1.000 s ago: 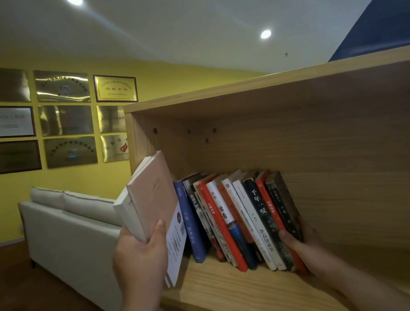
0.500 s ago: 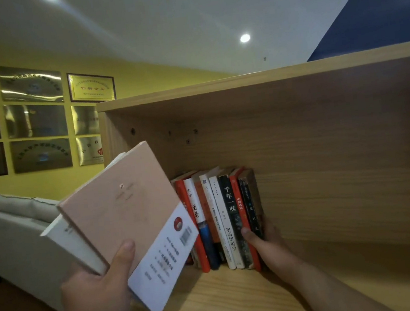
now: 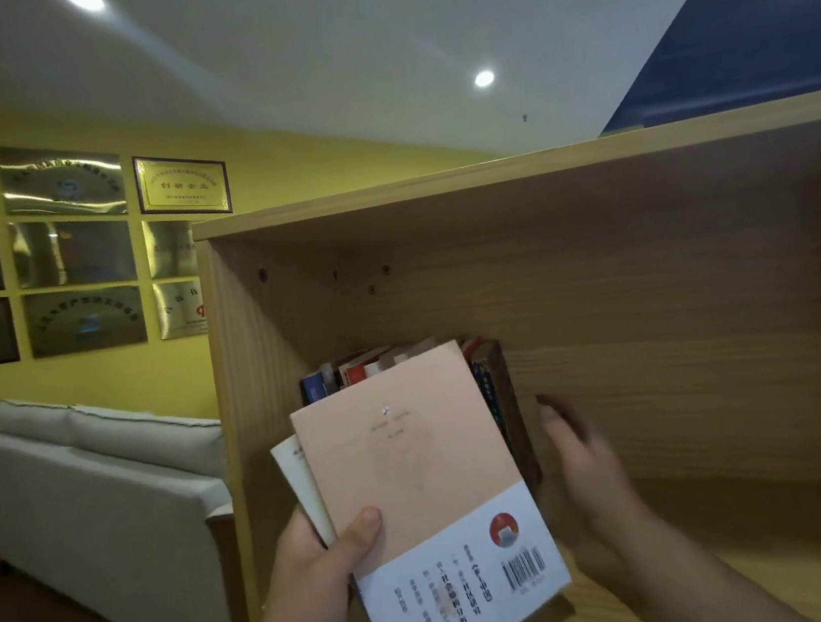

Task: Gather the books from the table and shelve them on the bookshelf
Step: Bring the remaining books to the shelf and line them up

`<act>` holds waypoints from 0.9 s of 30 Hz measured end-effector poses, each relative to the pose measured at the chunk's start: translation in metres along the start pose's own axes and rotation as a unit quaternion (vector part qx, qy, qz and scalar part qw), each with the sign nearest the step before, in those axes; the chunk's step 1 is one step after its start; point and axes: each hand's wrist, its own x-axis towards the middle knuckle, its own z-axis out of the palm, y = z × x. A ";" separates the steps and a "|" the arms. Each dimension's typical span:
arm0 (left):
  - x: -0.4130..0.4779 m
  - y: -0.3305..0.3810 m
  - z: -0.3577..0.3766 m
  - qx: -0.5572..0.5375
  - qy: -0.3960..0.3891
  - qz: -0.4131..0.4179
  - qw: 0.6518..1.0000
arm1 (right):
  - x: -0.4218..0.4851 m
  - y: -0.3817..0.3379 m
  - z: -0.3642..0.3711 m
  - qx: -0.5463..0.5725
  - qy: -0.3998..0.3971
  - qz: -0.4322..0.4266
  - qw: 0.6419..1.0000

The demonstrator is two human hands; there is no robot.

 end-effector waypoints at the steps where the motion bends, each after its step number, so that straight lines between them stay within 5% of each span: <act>1: 0.000 -0.002 0.005 -0.004 -0.010 -0.012 1.000 | -0.005 -0.012 -0.004 -0.022 -0.026 -0.012 0.999; 5: -0.001 -0.008 0.037 -0.036 -0.040 -0.075 0.996 | -0.035 -0.035 -0.020 -0.095 -0.171 0.059 0.979; 9: -0.005 -0.008 0.080 -0.086 -0.048 -0.101 0.990 | -0.048 -0.043 -0.033 -0.128 -0.100 0.043 0.986; 14: -0.003 -0.006 0.117 -0.038 -0.091 -0.055 0.994 | -0.059 -0.066 -0.059 -0.032 -0.110 0.111 0.987; 18: 0.012 -0.024 0.119 0.177 -0.131 -0.002 0.975 | -0.059 -0.074 -0.076 -0.125 -0.015 0.029 0.992; 22: 0.028 -0.057 0.080 0.484 -0.127 0.068 0.863 | -0.056 -0.062 -0.079 -0.317 0.092 -0.072 0.941; 27: 0.030 -0.065 0.074 0.522 -0.131 0.107 0.836 | -0.052 -0.018 -0.057 -0.472 0.092 -0.084 0.873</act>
